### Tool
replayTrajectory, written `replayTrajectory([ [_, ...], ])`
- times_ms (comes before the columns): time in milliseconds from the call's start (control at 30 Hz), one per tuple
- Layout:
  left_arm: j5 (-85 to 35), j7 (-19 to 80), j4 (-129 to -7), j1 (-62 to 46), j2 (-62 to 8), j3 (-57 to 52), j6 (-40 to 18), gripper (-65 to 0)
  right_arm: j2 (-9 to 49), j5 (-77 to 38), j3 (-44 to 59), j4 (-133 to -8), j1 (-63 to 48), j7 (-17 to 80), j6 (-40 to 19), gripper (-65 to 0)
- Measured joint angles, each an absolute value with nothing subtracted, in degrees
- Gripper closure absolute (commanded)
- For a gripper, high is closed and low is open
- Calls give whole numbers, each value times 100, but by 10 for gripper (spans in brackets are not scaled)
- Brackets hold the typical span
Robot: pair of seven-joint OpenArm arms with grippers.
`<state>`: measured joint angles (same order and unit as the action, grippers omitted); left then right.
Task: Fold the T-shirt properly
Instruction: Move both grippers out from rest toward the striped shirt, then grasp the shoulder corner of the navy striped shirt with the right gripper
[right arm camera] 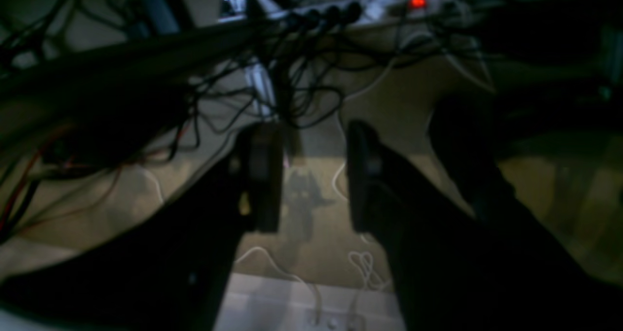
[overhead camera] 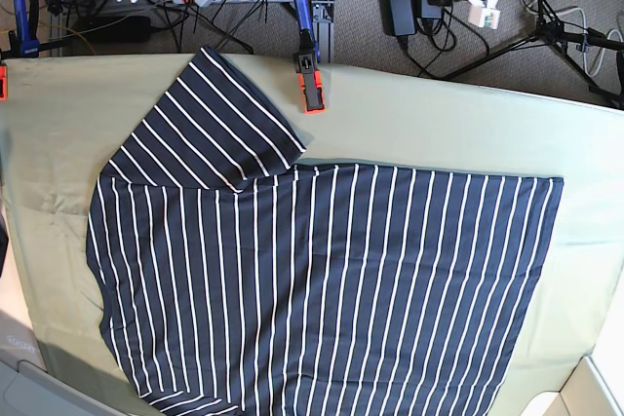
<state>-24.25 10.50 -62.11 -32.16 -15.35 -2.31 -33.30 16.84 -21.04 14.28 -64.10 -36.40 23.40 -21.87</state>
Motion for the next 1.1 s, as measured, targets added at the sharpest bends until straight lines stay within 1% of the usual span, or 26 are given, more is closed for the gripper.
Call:
replayTrajectory([
  [200, -2440, 1074, -7669, -4143, -1612, -548, -3332, -168, 1909, -2547, 1435, -8128, -4617, 2617, -2182, -219],
  [267, -2510, 1118, -8128, -4399, -1603, -711, -3334, -168, 1944, -2679, 1575, -8748, -4906, 2790, -2187, -219],
  [467, -2641, 1179, -9209, -4998, -1608, -1308, -3347, -168, 1949, -3481, 2543, -10486, -5441, 3127, -2187, -219],
  [600, -2676, 1214, -9730, -5240, -1675, -1653, -3347, -168, 1986, -4088, 3308, -11179, -5269, 3138, -2200, -219],
  [700, -3063, 1455, -9979, -5341, -1704, -1885, -3345, -169, 1984, -4095, 3627, -11209, -4674, 3144, -2202, -219],
  [800, -3535, 1931, -10082, -5332, -1702, -2023, -3347, -169, 1979, -4110, 3597, -11032, -4121, 3122, -2202, -219],
  [900, -3680, 2189, -10090, -5334, -1702, -2062, -3345, -169, 1946, -4093, 3387, -10632, -3634, 3138, -2202, -219],
  [1100, -3675, 2231, -10090, -5398, -1697, -2060, -3347, -169, 1706, -4073, 2749, -9837, -2936, 3151, -2196, -219],
])
